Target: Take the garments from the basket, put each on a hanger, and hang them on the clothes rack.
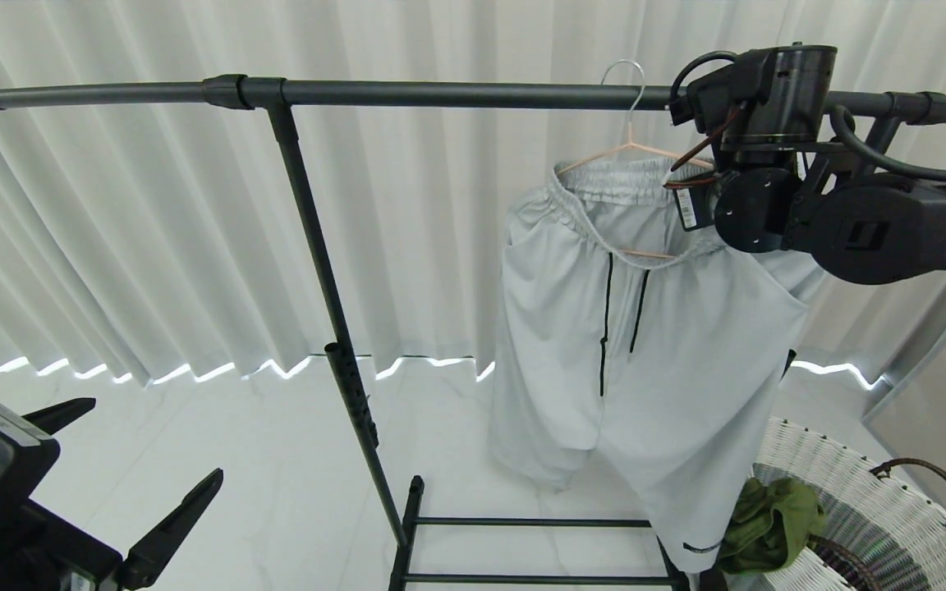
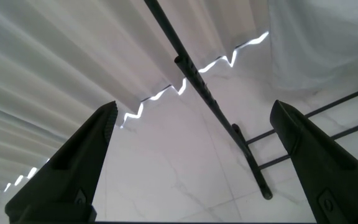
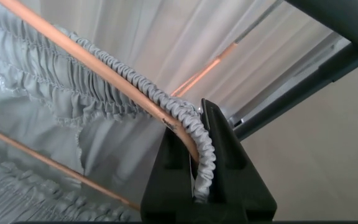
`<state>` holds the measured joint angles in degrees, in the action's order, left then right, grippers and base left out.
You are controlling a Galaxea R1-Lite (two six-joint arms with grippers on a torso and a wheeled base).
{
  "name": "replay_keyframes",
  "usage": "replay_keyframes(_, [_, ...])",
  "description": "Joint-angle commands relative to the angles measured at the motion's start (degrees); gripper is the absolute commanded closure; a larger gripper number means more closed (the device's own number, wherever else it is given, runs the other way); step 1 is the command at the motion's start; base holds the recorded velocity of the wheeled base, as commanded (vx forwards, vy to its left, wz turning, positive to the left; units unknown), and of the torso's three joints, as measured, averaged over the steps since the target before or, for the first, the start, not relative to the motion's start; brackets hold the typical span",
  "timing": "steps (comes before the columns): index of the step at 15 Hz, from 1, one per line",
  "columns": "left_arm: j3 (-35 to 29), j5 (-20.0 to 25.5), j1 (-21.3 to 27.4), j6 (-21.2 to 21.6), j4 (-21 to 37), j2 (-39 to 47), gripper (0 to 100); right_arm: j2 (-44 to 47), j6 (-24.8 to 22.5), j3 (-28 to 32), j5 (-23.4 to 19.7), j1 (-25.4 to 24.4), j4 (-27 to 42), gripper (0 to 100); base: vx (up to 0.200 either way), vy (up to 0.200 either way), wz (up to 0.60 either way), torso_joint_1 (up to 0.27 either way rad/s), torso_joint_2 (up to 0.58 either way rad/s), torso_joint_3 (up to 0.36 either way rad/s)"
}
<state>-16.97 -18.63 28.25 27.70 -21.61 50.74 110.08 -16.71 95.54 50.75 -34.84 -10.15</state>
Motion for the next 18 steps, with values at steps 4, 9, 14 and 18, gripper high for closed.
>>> replay_keyframes(4, [0.0,0.0,0.1,0.0,0.0,0.1,0,0.6,-0.2,0.7,0.0,-1.9,0.0,100,0.000,0.000,0.00,0.000,0.00,0.000])
replay_keyframes(9, [0.0,-0.1,0.1,0.0,0.0,-0.4,0,1.7,-0.3,0.9,0.0,-5.2,-0.1,100,0.000,0.000,0.00,0.000,0.00,0.000])
replay_keyframes(14, [0.0,-0.1,0.1,0.0,0.0,-0.6,0,1.5,-0.3,0.8,0.0,-5.8,0.0,0,0.000,0.000,0.00,0.000,0.00,0.000])
replay_keyframes(18, [0.0,0.0,0.0,0.1,0.0,-0.6,0,1.5,0.3,0.8,-0.1,-7.7,-1.3,0,0.000,0.000,0.00,0.000,0.00,0.000])
